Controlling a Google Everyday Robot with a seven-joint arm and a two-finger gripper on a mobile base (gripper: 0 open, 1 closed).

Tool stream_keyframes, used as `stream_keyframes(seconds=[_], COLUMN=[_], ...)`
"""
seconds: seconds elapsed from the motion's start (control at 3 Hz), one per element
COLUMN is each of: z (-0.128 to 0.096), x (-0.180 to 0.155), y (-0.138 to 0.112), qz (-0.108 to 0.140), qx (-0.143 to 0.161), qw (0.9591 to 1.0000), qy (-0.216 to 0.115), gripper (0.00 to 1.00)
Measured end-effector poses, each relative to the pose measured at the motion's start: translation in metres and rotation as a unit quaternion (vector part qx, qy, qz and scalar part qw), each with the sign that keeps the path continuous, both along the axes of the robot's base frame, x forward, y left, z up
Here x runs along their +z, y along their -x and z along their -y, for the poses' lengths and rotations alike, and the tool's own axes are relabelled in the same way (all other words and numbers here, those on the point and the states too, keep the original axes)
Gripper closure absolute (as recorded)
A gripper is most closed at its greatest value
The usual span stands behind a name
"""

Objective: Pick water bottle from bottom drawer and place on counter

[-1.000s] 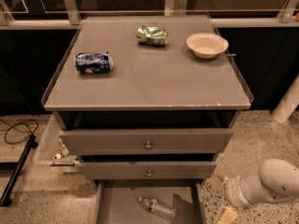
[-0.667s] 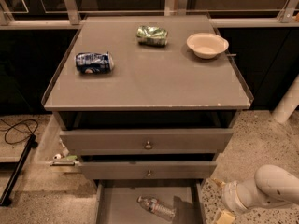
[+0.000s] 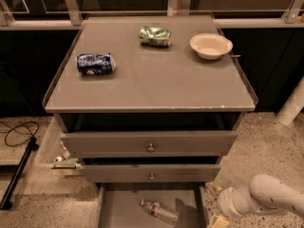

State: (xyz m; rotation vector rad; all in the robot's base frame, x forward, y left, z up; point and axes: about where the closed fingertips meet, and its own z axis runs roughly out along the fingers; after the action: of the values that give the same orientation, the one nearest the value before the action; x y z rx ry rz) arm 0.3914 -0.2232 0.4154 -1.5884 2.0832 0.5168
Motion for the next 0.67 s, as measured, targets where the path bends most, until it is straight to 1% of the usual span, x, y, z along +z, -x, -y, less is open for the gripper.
stream_keyframes(seconds=[0.33,0.67], z=[-0.017,-0.039], x=[-0.033,-0.089], y=[-0.017,-0.046], qz=[0.027,0.063], qx=[0.003,-0.019], qw=[0.9992,0.9959], qy=[-0.029,-0.063], gripper=[0.00,0.00])
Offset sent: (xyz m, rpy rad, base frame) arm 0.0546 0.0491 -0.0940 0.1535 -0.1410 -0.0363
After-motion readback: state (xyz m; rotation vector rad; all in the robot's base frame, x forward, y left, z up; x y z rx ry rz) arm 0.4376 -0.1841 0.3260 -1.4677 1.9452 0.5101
